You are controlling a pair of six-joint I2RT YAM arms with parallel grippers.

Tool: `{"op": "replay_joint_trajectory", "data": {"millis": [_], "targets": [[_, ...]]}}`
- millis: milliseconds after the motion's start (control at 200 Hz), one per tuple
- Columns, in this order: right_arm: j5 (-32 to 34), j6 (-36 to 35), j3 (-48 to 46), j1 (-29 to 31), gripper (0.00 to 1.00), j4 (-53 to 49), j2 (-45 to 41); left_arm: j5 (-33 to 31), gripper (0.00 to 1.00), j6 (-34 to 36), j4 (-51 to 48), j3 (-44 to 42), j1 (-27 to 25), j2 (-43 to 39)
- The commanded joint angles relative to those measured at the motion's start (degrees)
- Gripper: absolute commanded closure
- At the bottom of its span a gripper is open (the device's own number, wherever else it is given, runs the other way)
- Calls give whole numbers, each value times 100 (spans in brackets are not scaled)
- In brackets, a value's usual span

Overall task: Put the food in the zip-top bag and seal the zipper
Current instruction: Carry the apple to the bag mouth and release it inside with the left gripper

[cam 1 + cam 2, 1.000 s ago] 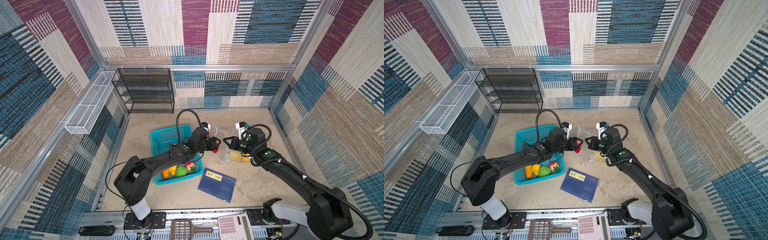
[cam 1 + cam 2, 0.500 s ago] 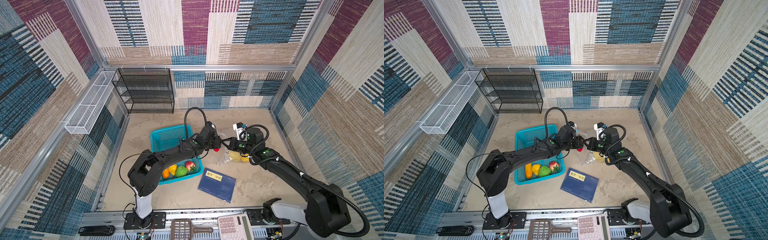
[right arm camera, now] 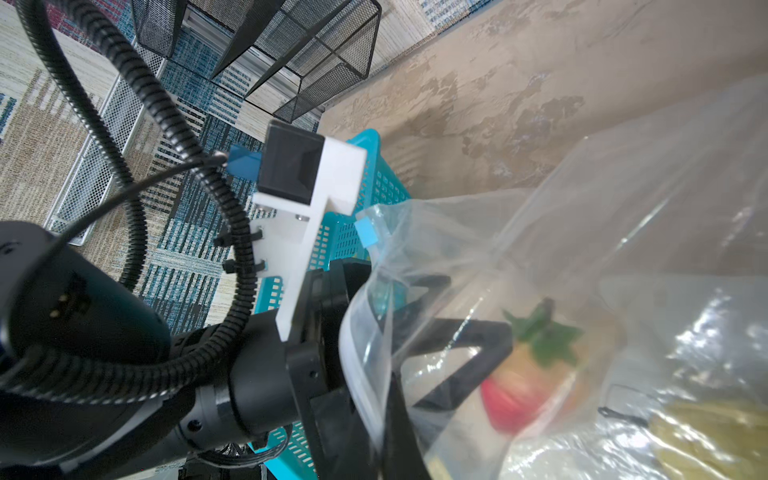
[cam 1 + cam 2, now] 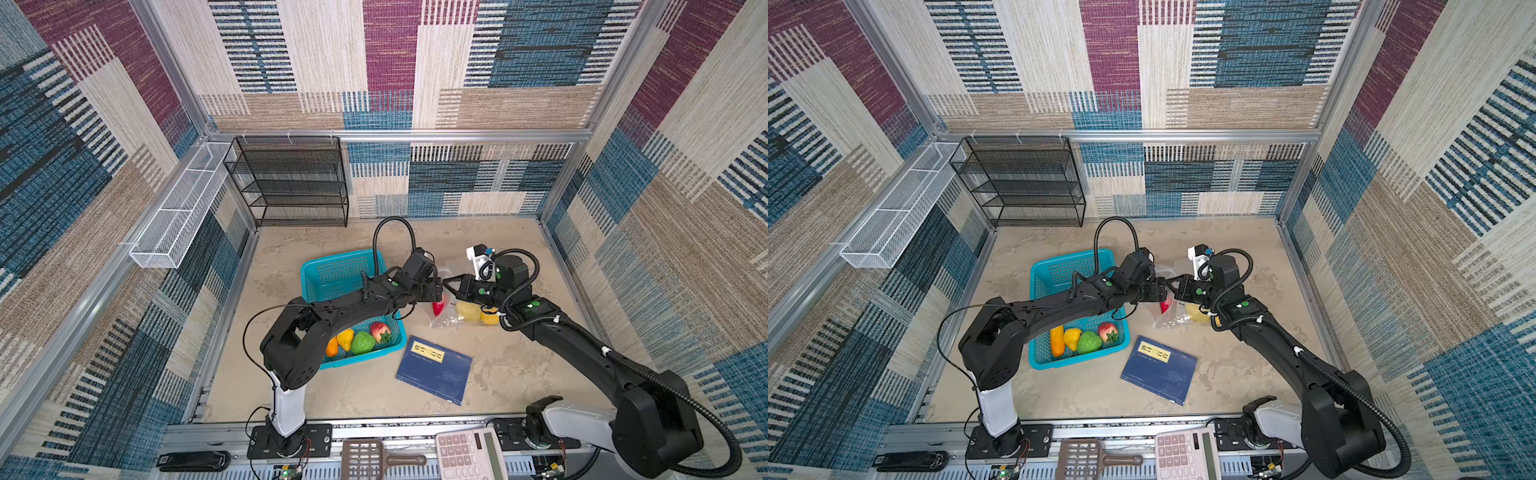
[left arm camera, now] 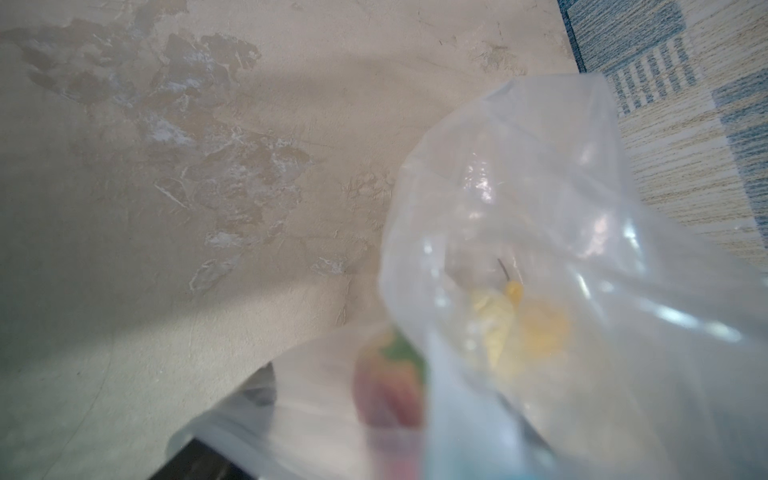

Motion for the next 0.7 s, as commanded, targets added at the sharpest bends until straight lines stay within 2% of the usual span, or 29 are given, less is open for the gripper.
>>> {"op": "replay_joint_trajectory", "data": {"millis": [0, 230, 391, 696], "targets": [[-16, -75, 16, 6, 100, 134, -40, 104, 24, 129, -64, 50, 1, -114], [71, -152, 74, 7, 100, 24, -9, 263, 24, 198, -31, -221, 7, -625], [138, -206, 111, 5, 100, -60, 62, 307, 20, 247, 31, -672, 16, -1234], [182, -231, 119, 5, 100, -33, 106, -469, 17, 458, -246, -1701, 206, -2750]]}}
